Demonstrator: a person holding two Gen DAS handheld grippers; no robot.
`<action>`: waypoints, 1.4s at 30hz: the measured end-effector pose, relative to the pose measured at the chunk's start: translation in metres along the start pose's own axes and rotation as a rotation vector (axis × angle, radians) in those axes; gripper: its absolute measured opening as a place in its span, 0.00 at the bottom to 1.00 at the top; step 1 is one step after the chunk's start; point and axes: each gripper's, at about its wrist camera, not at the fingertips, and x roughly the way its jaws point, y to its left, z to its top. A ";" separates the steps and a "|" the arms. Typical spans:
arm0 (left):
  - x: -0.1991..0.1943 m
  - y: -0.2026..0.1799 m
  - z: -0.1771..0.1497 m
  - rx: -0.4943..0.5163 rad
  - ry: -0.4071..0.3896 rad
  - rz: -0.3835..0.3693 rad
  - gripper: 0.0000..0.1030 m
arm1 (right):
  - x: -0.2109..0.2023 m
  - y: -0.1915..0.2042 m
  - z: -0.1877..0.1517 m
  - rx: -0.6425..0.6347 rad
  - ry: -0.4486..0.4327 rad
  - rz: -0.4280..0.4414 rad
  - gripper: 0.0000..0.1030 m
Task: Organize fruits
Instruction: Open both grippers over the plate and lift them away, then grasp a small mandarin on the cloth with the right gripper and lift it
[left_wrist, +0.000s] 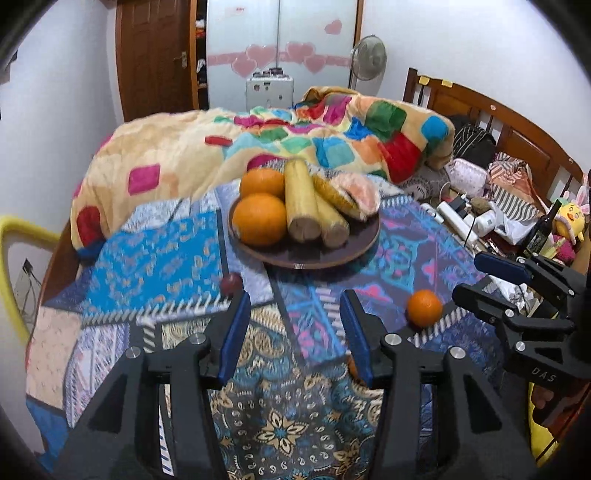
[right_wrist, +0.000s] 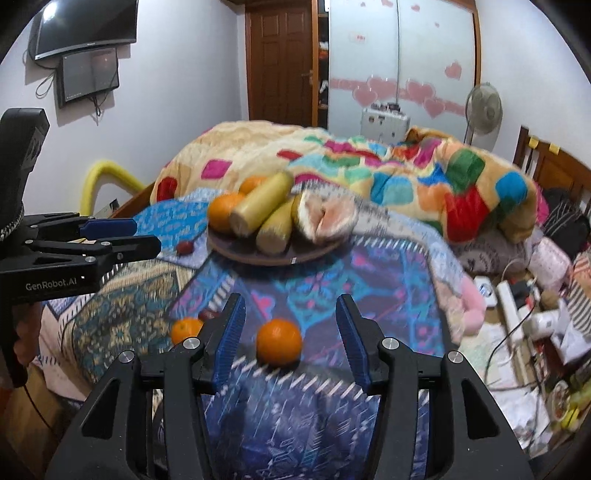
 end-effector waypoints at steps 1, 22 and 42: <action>0.003 0.001 -0.004 0.001 0.008 0.009 0.49 | 0.004 0.000 -0.004 0.005 0.010 0.007 0.46; 0.012 -0.020 -0.030 0.008 0.046 -0.024 0.54 | 0.015 -0.002 -0.032 0.047 0.061 0.057 0.32; 0.029 -0.046 -0.051 0.013 0.065 -0.110 0.31 | 0.002 -0.015 -0.039 0.061 0.054 0.043 0.32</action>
